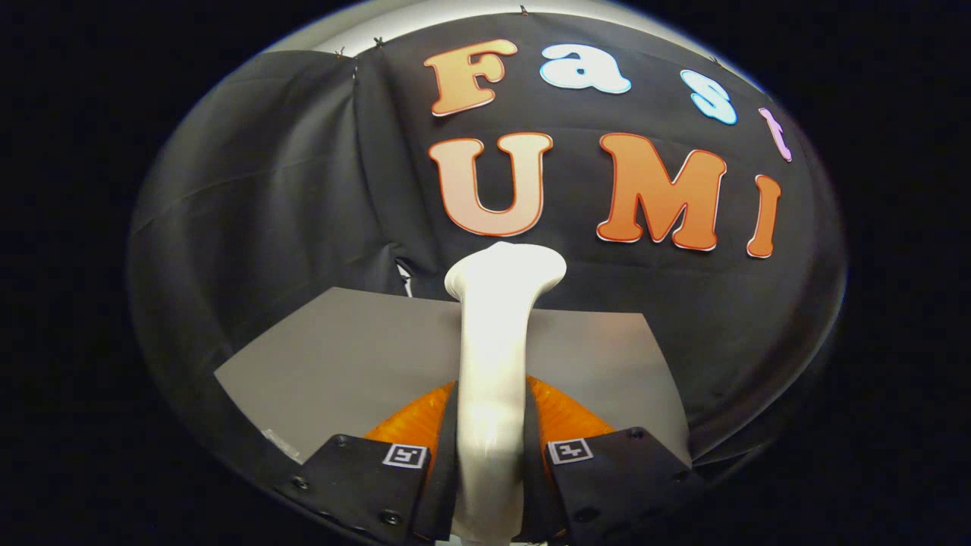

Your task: Iron the clothes twice with a garment steamer, once on the left side and once on the right side.

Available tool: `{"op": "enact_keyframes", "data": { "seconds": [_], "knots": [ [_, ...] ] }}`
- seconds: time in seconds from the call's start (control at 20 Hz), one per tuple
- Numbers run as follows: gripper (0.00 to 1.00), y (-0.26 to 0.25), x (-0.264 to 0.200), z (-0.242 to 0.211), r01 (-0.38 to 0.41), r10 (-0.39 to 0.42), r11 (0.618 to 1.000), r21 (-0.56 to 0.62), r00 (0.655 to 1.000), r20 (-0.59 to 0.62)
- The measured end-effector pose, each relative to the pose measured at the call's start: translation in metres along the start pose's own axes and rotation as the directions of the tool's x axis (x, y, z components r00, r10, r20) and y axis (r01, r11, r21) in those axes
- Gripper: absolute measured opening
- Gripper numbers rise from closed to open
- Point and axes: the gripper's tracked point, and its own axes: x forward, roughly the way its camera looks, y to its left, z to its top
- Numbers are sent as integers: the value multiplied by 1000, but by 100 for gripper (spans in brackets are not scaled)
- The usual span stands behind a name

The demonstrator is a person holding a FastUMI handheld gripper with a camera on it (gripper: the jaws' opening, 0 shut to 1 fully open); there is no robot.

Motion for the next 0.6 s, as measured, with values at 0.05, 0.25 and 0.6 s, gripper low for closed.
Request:
{"op": "enact_keyframes", "data": {
  "seconds": [0.05,0.25,0.6],
  "knots": [
    [44,6,-11,1,-21,21,1000,-3,1000,16],
    [44,23,-67,26,-86,92,995,-56,989,117],
    [43,20,-198,68,-158,193,978,-136,931,310]
  ]
}}
